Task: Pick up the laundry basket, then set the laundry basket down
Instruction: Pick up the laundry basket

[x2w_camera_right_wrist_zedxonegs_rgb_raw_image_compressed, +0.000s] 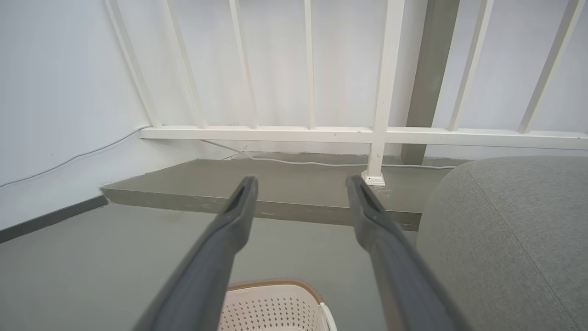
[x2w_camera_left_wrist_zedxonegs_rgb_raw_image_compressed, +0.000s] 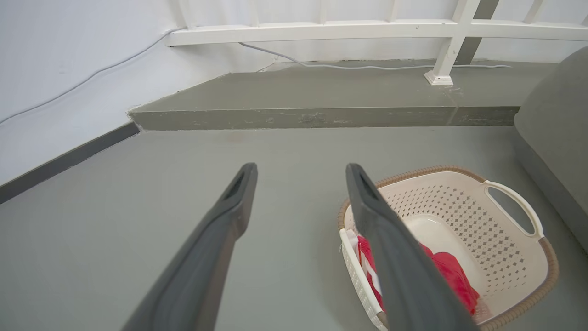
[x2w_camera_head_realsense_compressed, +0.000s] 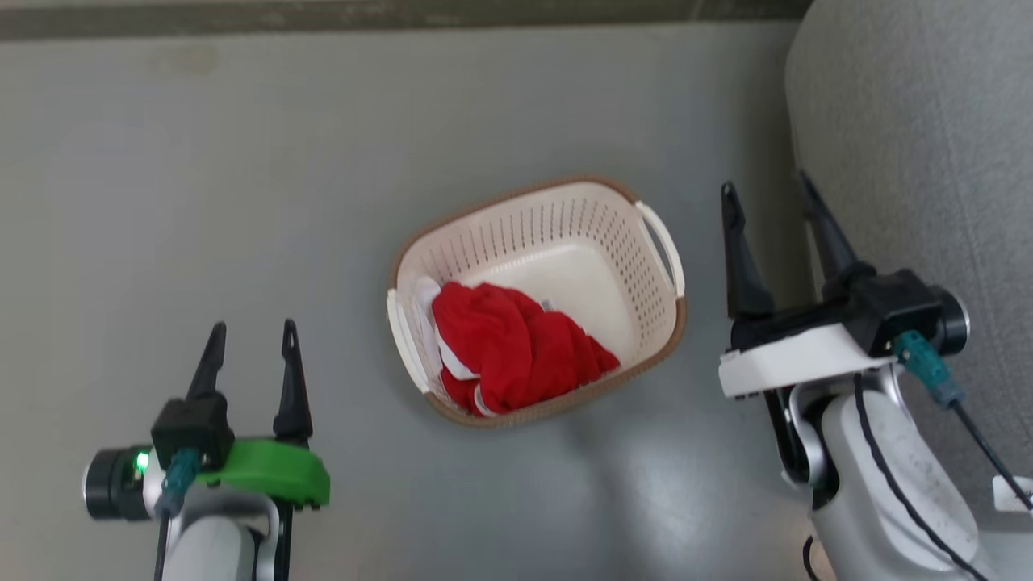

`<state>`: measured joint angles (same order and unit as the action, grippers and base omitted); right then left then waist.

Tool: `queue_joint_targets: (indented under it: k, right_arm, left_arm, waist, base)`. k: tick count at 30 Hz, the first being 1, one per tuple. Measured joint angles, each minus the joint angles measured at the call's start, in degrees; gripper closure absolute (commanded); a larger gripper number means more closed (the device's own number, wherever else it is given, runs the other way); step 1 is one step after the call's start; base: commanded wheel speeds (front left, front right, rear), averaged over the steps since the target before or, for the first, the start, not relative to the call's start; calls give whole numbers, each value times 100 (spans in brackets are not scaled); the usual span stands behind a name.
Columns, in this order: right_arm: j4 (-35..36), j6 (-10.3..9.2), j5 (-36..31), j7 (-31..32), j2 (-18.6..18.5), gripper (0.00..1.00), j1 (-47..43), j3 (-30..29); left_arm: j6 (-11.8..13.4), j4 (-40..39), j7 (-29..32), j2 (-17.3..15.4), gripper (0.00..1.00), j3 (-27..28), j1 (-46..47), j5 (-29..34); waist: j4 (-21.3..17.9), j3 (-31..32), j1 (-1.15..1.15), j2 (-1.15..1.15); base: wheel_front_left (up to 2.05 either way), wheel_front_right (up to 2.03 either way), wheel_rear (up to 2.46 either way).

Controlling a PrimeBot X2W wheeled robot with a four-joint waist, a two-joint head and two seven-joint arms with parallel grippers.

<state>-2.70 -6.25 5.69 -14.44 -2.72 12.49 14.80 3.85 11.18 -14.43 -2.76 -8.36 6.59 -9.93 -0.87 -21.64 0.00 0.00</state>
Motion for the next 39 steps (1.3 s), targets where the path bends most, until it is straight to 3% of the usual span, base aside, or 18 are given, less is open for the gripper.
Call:
queue_joint_targets:
  k: [27, 39]
  right_arm:
    - [642, -41, -2, -15, -55, 0, 1640, -207]
    - [634, -51, 58, -15, -58, 0, 1860, -298]
  left_arm:
    - [-344, 1600, 1, 68, 0, -191, 2179, -411]
    - [-488, 2429, 1, 87, 0, -290, 2563, -524]
  waist:
    - [-375, -2120, 1, 0]
    - [-514, -2768, 1, 0]
  base:
    - [0, 0, 0]
    - [0, 0, 0]
